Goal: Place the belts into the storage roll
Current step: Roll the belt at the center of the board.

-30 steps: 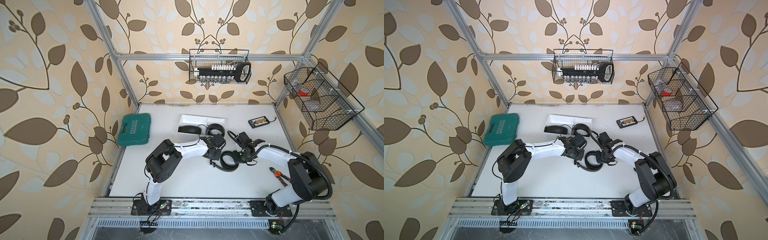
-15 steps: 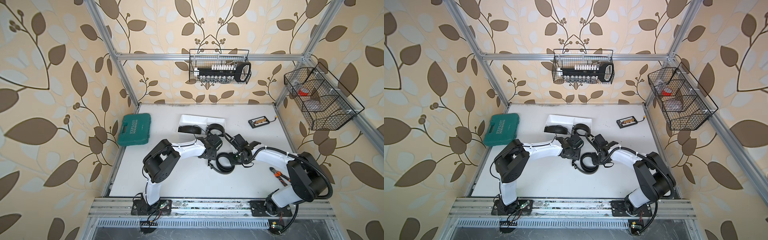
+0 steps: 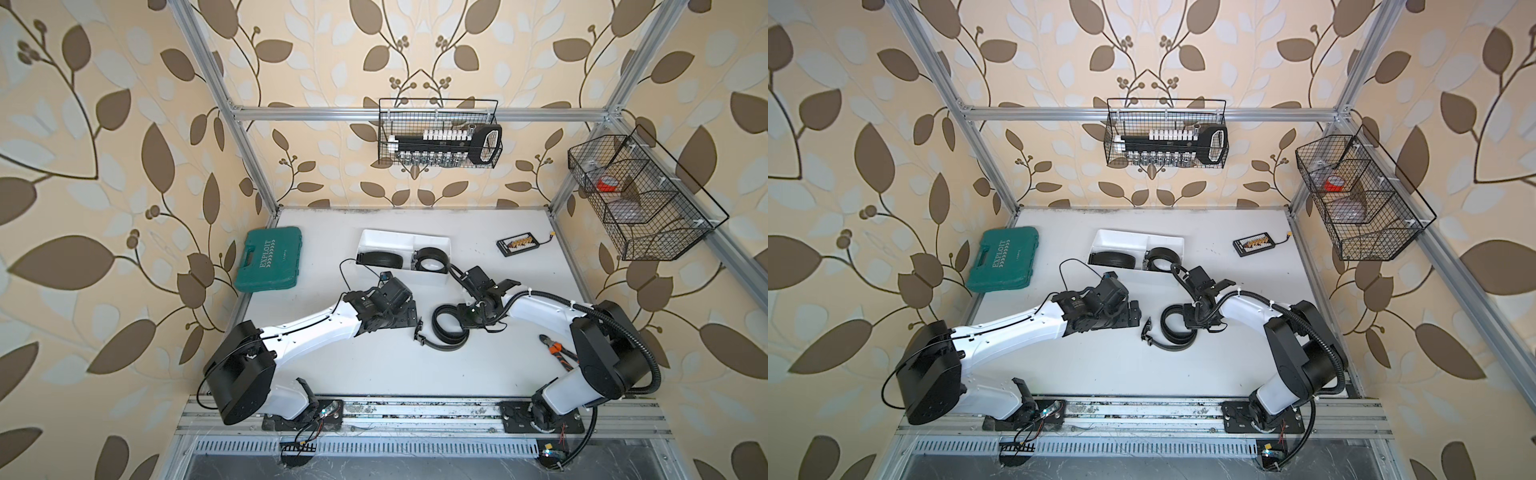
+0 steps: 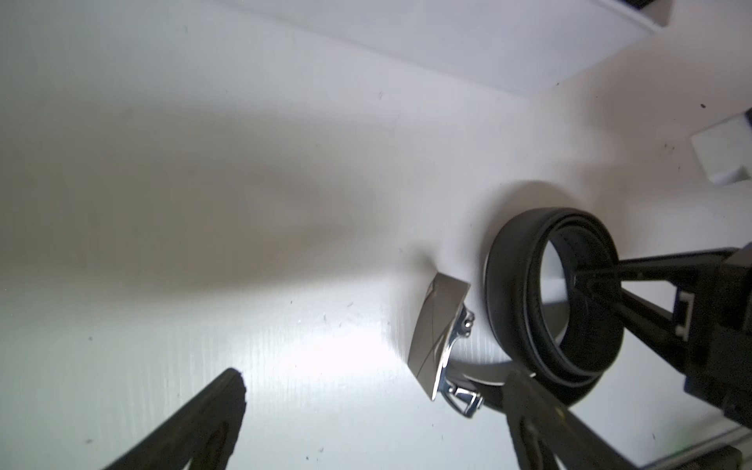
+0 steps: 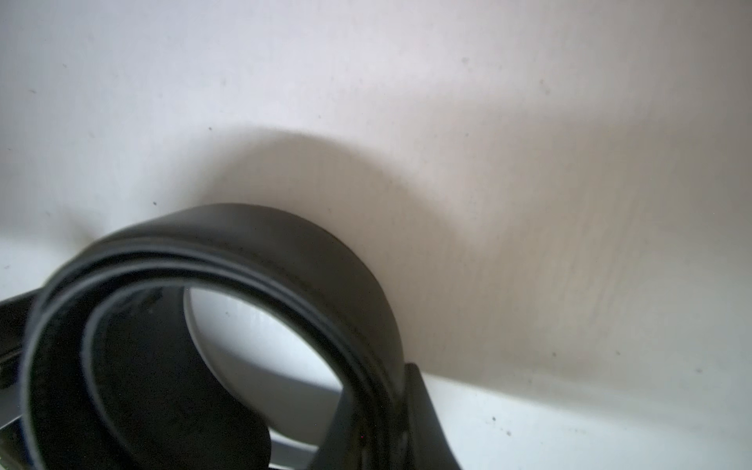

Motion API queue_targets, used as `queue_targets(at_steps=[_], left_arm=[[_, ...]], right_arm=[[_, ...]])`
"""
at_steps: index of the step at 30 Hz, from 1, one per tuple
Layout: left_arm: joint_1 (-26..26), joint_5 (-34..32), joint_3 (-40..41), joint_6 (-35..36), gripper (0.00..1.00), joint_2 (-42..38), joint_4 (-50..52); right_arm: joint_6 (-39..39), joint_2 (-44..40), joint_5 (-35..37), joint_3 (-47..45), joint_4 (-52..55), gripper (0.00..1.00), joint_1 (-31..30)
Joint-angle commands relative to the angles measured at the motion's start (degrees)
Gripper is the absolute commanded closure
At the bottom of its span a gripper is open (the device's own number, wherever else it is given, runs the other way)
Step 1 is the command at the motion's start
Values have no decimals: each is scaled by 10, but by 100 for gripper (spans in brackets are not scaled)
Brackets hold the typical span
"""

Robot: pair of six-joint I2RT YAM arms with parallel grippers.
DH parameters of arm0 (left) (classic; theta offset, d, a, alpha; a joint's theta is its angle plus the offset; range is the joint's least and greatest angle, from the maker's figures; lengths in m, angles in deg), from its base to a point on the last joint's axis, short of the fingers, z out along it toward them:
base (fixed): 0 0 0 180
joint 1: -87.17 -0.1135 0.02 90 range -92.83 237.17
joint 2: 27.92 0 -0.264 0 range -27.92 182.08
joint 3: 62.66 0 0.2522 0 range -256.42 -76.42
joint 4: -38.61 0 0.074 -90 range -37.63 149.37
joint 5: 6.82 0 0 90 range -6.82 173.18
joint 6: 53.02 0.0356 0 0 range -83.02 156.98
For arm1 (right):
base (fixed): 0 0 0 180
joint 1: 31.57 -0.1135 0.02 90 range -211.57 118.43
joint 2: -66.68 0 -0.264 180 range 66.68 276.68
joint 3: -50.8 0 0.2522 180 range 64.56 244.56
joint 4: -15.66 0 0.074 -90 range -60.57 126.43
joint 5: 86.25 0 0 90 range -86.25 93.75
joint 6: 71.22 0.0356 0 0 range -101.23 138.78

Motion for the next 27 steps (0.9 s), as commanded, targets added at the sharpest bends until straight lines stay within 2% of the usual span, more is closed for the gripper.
queue_targets(at_steps=[1, 7, 14, 27], left_arm=[[11, 73, 46, -98, 1, -28, -49], [61, 112, 89, -190, 1, -10, -166], [100, 103, 94, -221, 1, 38, -283], [99, 85, 46, -219, 1, 121, -304]], right_arm=[[1, 41, -28, -9, -35, 100, -5], [0, 41, -26, -9, -32, 100, -5], [-1, 38, -26, -12, -30, 100, -4], [-4, 24, -28, -20, -25, 100, -3]])
